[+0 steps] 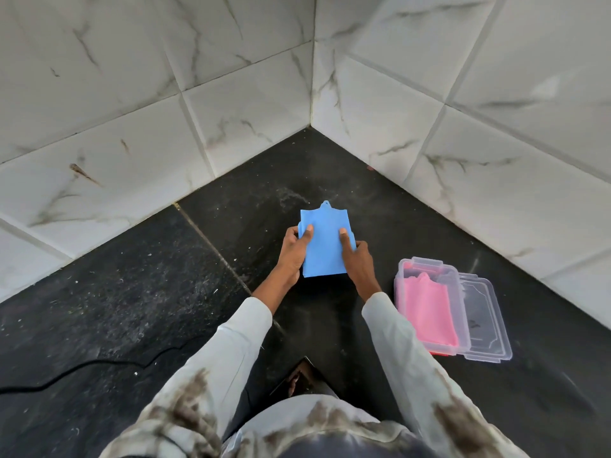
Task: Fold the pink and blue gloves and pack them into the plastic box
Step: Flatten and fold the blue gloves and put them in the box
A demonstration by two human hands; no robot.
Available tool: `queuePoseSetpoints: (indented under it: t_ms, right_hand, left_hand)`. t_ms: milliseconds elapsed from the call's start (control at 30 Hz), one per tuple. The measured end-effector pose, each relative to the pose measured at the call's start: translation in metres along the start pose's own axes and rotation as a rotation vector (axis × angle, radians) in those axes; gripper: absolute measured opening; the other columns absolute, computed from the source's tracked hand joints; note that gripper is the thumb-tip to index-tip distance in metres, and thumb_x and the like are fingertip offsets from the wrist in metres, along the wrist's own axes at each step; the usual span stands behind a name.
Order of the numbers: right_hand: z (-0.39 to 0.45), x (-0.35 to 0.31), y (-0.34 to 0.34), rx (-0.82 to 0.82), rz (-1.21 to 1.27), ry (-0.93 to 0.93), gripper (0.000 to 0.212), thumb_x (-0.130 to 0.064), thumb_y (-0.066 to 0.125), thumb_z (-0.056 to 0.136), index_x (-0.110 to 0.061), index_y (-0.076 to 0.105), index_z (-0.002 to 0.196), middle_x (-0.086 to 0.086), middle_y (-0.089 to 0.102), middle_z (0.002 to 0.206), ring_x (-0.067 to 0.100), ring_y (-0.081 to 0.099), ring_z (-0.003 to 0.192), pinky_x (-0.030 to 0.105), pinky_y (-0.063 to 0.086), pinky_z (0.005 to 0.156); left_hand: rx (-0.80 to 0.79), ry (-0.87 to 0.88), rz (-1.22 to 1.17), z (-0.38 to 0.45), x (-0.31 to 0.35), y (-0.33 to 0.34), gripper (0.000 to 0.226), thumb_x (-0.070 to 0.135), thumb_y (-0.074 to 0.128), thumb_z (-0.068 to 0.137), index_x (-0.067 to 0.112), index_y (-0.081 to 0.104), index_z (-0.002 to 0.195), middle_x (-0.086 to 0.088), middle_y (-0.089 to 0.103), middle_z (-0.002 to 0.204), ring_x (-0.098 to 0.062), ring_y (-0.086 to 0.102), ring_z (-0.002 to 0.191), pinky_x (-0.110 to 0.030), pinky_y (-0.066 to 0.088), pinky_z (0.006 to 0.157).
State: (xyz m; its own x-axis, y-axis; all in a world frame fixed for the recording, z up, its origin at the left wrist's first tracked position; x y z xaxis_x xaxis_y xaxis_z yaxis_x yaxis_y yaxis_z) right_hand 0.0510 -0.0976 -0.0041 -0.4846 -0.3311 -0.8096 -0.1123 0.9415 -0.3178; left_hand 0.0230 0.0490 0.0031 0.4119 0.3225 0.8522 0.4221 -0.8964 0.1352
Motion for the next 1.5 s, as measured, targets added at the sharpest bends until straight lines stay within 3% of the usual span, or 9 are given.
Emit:
queuePoseSetpoints:
  t_ms: [100, 233, 433, 567, 733, 933, 1033, 1300, 1500]
  right_hand:
    - [0.004, -0.003, -0.038, -0.053, 0.085, 0.034, 0.077, -0.07, 0.057, 0.096, -0.012, 0.047, 0.145, 0.005, 0.064, 0.133, 0.021, 0.069, 0.113, 0.035, 0.06, 0.093]
    - [-0.001, 0.005, -0.091, 0.036, 0.08, -0.114, 0.061, -0.056, 0.066, 0.098, -0.006, 0.061, 0.133, 0.01, 0.073, 0.123, 0.013, 0.072, 0.089, 0.019, 0.054, 0.064]
    - [-0.025, 0.044, -0.151, 0.211, 0.055, -0.194, 0.043, -0.038, 0.07, 0.1, -0.011, 0.056, 0.131, 0.01, 0.067, 0.123, 0.015, 0.066, 0.092, 0.022, 0.051, 0.07]
    - [-0.037, 0.069, -0.188, 0.273, 0.034, -0.22, 0.039, -0.033, 0.071, 0.099, -0.01, 0.056, 0.128, 0.01, 0.066, 0.12, 0.023, 0.067, 0.101, 0.035, 0.056, 0.083]
    - [-0.045, 0.088, -0.218, 0.329, -0.038, -0.241, 0.031, -0.028, 0.071, 0.099, -0.012, 0.057, 0.123, 0.003, 0.064, 0.11, 0.024, 0.064, 0.099, 0.032, 0.049, 0.079]
    - [-0.051, 0.101, -0.221, 0.355, -0.188, -0.248, 0.028, -0.023, 0.067, 0.101, -0.013, 0.056, 0.125, 0.003, 0.067, 0.112, 0.029, 0.069, 0.104, 0.036, 0.057, 0.082]
    - [-0.052, 0.101, -0.21, 0.34, -0.284, -0.221, 0.033, -0.021, 0.064, 0.103, -0.013, 0.053, 0.133, 0.011, 0.069, 0.123, 0.033, 0.069, 0.11, 0.044, 0.055, 0.096]
    - [-0.045, 0.098, -0.201, 0.329, -0.392, -0.109, 0.047, -0.015, 0.061, 0.102, -0.009, 0.044, 0.146, 0.018, 0.066, 0.13, 0.039, 0.067, 0.12, 0.043, 0.051, 0.1]
    - [-0.046, 0.095, -0.173, 0.404, -0.472, -0.08, 0.05, -0.021, 0.046, 0.111, 0.0, 0.036, 0.155, 0.021, 0.064, 0.138, 0.038, 0.069, 0.122, 0.043, 0.055, 0.1]
  left_hand:
    - [-0.058, 0.021, -0.016, -0.008, 0.0, 0.029, 0.054, 0.04, 0.063, 0.108, 0.008, 0.046, 0.148, -0.016, 0.064, 0.143, -0.036, 0.069, 0.127, -0.047, 0.062, 0.098]
    - [-0.118, 0.055, 0.032, -0.021, -0.006, 0.072, 0.052, 0.04, 0.061, 0.109, 0.009, 0.046, 0.148, -0.017, 0.064, 0.142, -0.037, 0.068, 0.129, -0.051, 0.06, 0.107]
    - [-0.167, 0.089, 0.22, -0.049, -0.033, 0.131, 0.049, 0.038, 0.06, 0.11, 0.005, 0.053, 0.145, -0.016, 0.068, 0.139, -0.035, 0.07, 0.126, -0.05, 0.059, 0.109]
    - [-0.194, 0.132, 0.361, -0.066, -0.051, 0.156, 0.045, 0.035, 0.062, 0.109, 0.0, 0.059, 0.137, -0.018, 0.07, 0.135, -0.035, 0.071, 0.124, -0.052, 0.059, 0.109]
    - [-0.237, 0.274, 0.697, -0.079, -0.06, 0.175, 0.042, 0.041, 0.062, 0.107, 0.003, 0.069, 0.124, -0.013, 0.077, 0.124, -0.031, 0.075, 0.114, -0.05, 0.061, 0.103]
    - [-0.2, 0.466, 1.062, -0.089, -0.067, 0.179, 0.047, 0.045, 0.061, 0.107, 0.016, 0.064, 0.144, -0.002, 0.067, 0.139, -0.021, 0.069, 0.125, -0.043, 0.059, 0.109]
    - [-0.171, 0.459, 0.998, -0.09, -0.07, 0.178, 0.045, 0.04, 0.064, 0.106, 0.015, 0.062, 0.144, -0.005, 0.065, 0.14, -0.022, 0.068, 0.126, -0.042, 0.058, 0.11]
    - [-0.174, 0.541, 1.122, -0.088, -0.073, 0.178, 0.05, 0.042, 0.066, 0.105, 0.015, 0.056, 0.146, -0.006, 0.058, 0.139, -0.021, 0.068, 0.121, -0.038, 0.061, 0.104]
    - [-0.115, 0.69, 1.116, -0.094, -0.088, 0.179, 0.068, 0.027, 0.07, 0.101, 0.017, 0.038, 0.161, -0.006, 0.041, 0.157, -0.019, 0.057, 0.136, -0.036, 0.06, 0.107]
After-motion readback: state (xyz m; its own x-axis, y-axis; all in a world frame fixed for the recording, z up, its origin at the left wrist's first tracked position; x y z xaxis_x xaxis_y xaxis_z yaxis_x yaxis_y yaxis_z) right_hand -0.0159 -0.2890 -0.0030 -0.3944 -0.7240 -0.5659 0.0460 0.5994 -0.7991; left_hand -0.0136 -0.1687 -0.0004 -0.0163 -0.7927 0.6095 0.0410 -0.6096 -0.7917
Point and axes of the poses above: each hand's wrist, its own z-axis towards the middle knuckle, its own y-axis out of the palm, x = y × z, the point moved 1 cm from there along z, towards the middle knuckle
